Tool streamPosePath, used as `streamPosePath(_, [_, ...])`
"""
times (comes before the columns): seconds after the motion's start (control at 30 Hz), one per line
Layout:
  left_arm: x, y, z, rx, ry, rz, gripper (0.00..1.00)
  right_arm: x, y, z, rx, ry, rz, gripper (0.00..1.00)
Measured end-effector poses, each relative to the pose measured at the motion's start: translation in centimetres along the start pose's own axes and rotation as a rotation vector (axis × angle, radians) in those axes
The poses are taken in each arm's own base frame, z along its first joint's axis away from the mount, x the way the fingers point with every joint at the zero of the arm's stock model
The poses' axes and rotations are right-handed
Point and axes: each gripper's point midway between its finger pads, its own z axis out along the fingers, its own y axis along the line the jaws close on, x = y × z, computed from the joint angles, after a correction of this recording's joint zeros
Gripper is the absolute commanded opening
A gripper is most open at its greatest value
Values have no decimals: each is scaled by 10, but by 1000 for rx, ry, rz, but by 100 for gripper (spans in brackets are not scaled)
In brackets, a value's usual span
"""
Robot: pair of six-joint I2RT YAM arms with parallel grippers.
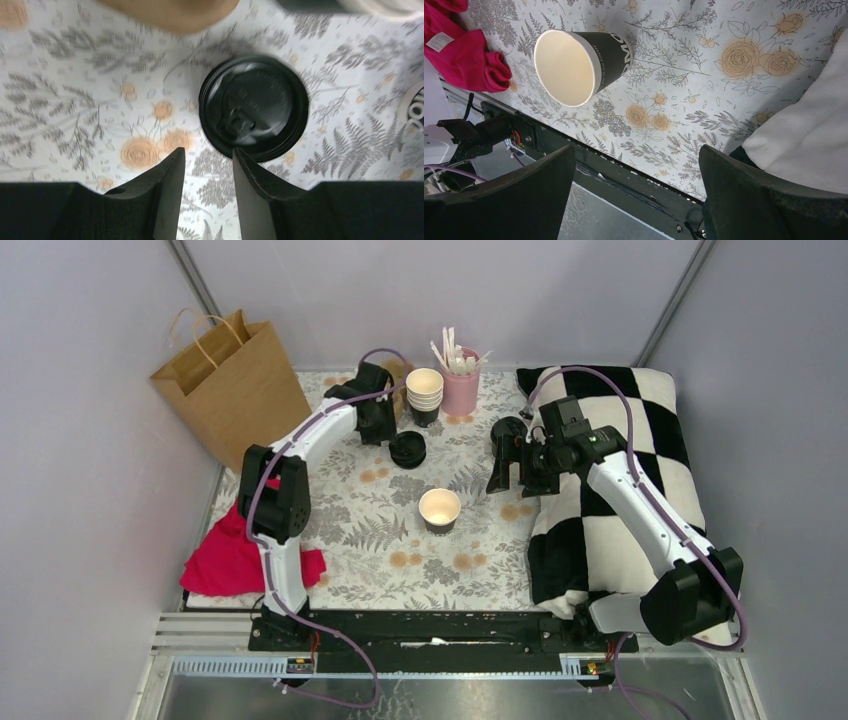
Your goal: Pack the takeout coffee
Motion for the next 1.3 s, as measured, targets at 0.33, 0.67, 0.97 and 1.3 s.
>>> streamPosePath(0.33, [-34,-9,30,-15,-47,90,25,0,-1,3,3,9,-3,100])
streamPosePath(0.67, [-23,-3,53,-38,3,147,9,1,-3,6,8,21,2,100])
streamPosePath(0.97, [-23,-3,53,-35,3,156,18,1,-3,7,9,24,2,100])
streamPosePath(1.3, [-22,-3,53,-38,3,157,11,1,-3,7,8,24,2,100])
